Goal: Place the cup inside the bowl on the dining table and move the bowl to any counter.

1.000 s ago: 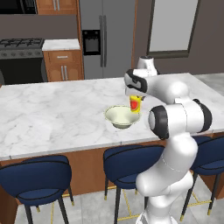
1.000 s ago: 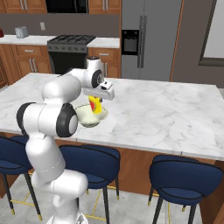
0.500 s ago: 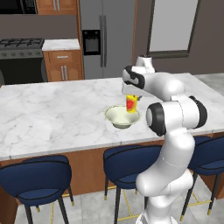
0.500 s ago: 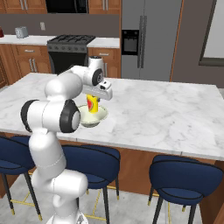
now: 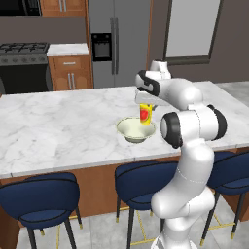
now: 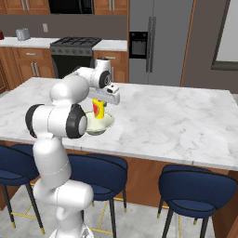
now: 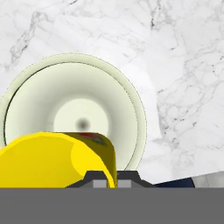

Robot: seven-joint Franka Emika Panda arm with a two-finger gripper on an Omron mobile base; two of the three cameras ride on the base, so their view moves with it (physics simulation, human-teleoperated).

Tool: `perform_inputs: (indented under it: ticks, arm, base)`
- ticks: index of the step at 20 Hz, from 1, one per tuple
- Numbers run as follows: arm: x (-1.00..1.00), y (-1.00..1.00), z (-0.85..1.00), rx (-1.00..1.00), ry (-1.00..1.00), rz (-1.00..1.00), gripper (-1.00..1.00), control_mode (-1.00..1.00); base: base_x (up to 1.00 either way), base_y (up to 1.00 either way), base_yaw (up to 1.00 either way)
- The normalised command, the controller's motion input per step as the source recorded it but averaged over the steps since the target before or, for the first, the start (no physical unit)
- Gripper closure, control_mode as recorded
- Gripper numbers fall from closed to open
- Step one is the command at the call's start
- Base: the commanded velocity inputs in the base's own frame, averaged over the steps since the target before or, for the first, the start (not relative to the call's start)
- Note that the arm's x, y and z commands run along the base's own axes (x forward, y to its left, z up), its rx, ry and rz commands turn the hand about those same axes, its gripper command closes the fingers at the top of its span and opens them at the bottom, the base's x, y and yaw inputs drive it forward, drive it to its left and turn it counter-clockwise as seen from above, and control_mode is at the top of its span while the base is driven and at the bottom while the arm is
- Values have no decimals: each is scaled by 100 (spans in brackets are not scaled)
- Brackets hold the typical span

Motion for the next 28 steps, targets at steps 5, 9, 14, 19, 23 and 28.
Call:
perform_inputs:
  ticks: [5,9,14,19,23,28]
  arm:
    - [2,11,-10,3,-2,0,100,-100]
    - [13,16,0,2,-1,0,100,-100]
    - [8,11,0,0,-1,0,100,-100]
    - [24,11,-2,0,-1,0,100,-100]
    - [28,12,-2,0,-3,0,100,-100]
    - [24,0,0,-3,0,0,100,-100]
  base:
    - [0,0,0]
    - [0,0,0]
    - [0,0,0]
    - [0,0,0]
    - [0,0,0]
    - [0,0,0]
